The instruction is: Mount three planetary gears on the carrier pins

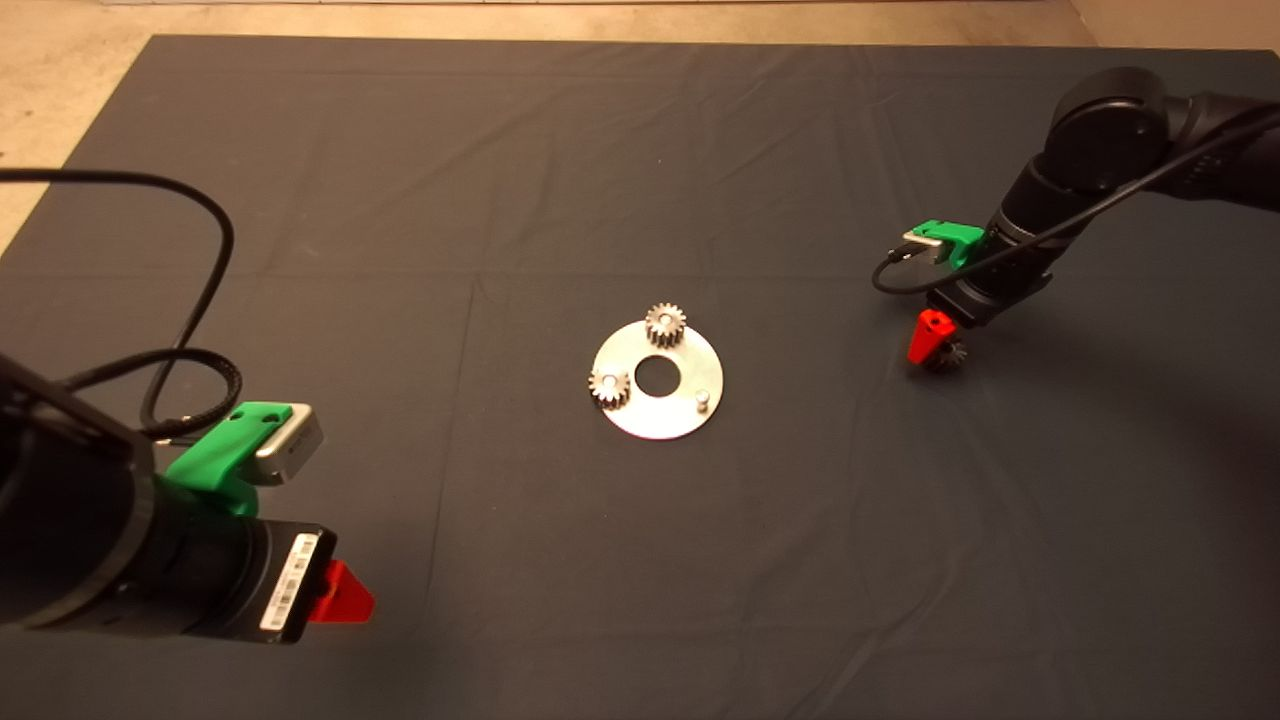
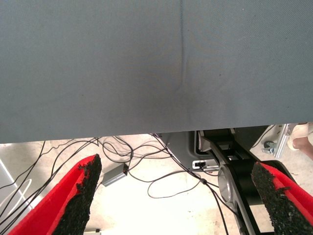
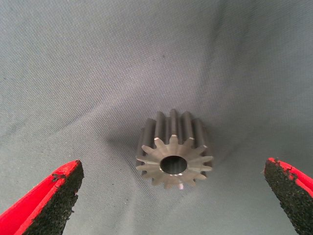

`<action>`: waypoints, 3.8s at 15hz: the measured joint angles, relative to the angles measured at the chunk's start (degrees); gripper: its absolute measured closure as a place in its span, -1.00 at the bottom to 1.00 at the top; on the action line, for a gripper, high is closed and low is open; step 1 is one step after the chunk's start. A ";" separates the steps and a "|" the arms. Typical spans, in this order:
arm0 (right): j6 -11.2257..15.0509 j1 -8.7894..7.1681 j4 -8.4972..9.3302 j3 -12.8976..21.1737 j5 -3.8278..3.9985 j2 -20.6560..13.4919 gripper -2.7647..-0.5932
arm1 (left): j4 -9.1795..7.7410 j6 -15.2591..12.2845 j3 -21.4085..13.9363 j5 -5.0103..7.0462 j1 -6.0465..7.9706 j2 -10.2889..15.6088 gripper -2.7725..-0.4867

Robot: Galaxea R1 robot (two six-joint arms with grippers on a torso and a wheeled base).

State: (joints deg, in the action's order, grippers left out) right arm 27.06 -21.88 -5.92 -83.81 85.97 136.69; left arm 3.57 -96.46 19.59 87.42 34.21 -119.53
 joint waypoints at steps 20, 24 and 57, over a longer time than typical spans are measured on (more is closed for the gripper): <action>-0.63 1.13 -0.64 -0.63 0.33 0.13 -0.56 | -0.38 0.00 0.00 0.01 -0.01 0.04 -0.47; -0.66 1.83 -0.67 -0.75 0.39 0.13 -0.45 | -0.38 0.00 0.00 0.01 0.00 0.04 -0.47; -0.85 2.62 -2.22 -0.76 -0.13 -0.20 0.47 | -0.40 0.00 -0.02 0.01 -0.01 0.05 -0.47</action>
State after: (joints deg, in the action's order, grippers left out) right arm 26.21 -19.26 -8.13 -84.57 85.83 136.50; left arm 3.17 -96.46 19.57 87.43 34.19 -119.48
